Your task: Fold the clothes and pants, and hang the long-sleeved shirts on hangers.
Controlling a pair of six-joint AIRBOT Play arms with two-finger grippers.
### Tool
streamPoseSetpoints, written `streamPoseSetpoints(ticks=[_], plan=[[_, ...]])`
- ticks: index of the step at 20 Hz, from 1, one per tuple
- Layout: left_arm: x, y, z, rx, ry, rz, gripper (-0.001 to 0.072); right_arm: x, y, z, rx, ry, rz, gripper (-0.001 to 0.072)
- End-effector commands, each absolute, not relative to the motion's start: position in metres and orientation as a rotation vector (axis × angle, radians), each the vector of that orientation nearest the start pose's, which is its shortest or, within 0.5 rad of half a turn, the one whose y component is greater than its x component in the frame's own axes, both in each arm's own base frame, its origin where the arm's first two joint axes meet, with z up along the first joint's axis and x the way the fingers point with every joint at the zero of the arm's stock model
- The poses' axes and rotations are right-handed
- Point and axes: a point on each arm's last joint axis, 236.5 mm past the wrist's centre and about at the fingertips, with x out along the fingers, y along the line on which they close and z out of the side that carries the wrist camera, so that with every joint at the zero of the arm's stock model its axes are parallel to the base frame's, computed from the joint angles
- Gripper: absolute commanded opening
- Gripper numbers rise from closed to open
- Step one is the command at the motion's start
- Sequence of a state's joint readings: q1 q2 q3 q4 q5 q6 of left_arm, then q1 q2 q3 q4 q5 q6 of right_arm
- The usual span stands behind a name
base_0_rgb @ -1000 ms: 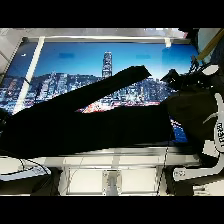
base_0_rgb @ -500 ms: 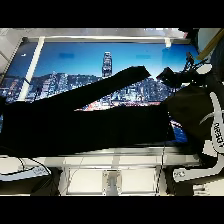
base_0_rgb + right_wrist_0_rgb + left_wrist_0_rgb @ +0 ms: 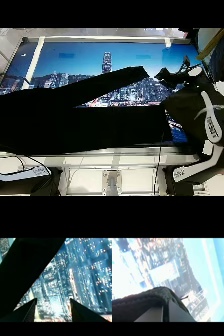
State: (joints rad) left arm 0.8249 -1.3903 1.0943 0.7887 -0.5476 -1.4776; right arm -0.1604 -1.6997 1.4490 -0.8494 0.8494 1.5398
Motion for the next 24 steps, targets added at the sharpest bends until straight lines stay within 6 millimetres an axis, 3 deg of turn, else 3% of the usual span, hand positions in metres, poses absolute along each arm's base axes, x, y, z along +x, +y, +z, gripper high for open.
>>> streamPoseSetpoints(ticks=[1, 4, 5, 8, 10, 17, 24], plan=[[0.405, 0.311, 0.039, -0.979, 0.429, 0.614, 0.0018, 0.574, 0.049, -0.032, 0.919, 0.99, 0.164, 0.0443], [0.408, 0.307, 0.039, -0.975, 0.434, 0.605, 0.0019, 0.608, 0.055, -0.036, 0.973, 0.969, 0.213, 0.042], [0.41, 0.305, 0.039, -0.974, 0.436, 0.6, 0.0018, 0.616, 0.054, -0.041, 0.987, 0.97, 0.212, 0.035], [0.417, 0.295, 0.039, -0.963, 0.448, 0.579, 0.0018, 0.625, 0.062, -0.062, 0.998, 1.015, 0.225, 0.034], [0.422, 0.287, 0.039, -0.914, 0.468, 0.549, 0.0018, 0.632, 0.067, -0.064, 0.931, 1.018, 0.222, 0.0337], [0.429, 0.277, 0.04, -0.886, 0.483, 0.52, 0.0018, 0.61, 0.106, -0.082, 0.89, 1.189, 0.193, 0.0337], [0.429, 0.274, 0.041, -0.854, 0.493, 0.504, 0.0019, 0.617, 0.14, -0.105, 0.93, 1.183, 0.167, 0.0337]])
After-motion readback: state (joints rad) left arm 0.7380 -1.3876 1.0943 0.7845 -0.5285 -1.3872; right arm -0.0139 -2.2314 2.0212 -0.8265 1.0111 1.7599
